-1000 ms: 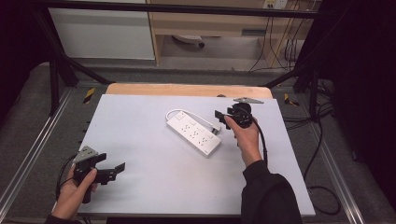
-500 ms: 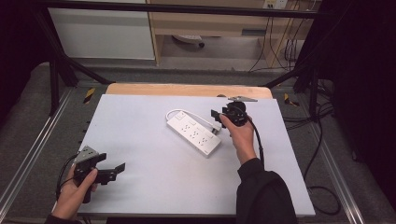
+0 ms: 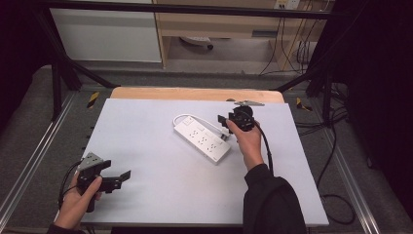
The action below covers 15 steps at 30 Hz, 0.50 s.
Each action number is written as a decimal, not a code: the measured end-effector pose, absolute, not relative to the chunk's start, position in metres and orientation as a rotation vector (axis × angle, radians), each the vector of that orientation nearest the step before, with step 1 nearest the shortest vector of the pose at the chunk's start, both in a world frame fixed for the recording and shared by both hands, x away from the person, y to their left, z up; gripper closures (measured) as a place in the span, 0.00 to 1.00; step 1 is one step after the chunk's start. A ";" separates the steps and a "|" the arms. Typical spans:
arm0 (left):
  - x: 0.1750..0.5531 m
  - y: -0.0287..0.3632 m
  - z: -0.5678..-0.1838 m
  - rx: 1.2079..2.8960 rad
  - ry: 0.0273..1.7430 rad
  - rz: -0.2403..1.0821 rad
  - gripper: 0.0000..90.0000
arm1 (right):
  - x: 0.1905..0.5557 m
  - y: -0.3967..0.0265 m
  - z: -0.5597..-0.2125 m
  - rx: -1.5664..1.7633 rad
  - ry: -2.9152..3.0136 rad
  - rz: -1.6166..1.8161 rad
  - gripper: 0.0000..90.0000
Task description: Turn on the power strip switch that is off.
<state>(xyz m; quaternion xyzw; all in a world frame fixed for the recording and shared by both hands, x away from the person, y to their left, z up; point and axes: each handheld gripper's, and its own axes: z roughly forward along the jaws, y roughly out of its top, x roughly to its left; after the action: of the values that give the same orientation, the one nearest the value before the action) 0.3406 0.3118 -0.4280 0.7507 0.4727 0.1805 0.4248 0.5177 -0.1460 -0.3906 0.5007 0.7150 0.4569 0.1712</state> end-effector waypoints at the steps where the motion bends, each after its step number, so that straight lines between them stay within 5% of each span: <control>1: 0.341 0.312 -0.428 1.877 1.182 0.451 0.09 | 0.518 -0.145 -0.391 1.427 2.031 1.298 0.52; 15: 0.340 0.312 -0.428 1.877 1.180 0.451 0.09 | 0.521 -0.136 -0.398 1.421 2.073 1.274 0.56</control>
<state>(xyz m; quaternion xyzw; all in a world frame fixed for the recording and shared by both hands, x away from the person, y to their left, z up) 0.3404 0.3117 -0.4279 0.7508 0.4720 0.1804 0.4255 0.5211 -0.1360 -0.3983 0.4976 0.7262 0.4462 0.1612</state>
